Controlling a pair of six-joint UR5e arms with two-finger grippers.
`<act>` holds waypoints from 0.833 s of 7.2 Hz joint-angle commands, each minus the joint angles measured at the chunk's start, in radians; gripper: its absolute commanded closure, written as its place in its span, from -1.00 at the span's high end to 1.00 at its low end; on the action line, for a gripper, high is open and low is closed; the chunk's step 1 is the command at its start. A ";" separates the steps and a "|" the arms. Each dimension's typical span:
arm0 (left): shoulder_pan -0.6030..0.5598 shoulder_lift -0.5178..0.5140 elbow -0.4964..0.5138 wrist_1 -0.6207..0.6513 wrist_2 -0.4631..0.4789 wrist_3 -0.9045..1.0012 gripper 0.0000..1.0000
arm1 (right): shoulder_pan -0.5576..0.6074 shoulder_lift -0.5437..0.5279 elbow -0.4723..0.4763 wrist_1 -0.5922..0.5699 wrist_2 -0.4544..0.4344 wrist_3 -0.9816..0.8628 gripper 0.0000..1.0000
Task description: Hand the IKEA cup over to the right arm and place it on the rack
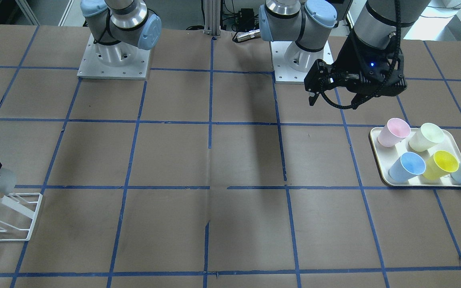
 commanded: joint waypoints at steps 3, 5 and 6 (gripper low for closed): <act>-0.022 -0.002 -0.001 -0.003 0.008 -0.086 1.00 | 0.002 -0.032 -0.048 0.105 0.000 0.005 1.00; -0.022 0.006 -0.007 -0.024 0.014 -0.086 1.00 | 0.011 -0.098 -0.126 0.294 0.001 0.014 1.00; -0.022 0.001 -0.003 -0.026 0.014 -0.083 1.00 | 0.012 -0.147 -0.149 0.388 0.004 0.016 1.00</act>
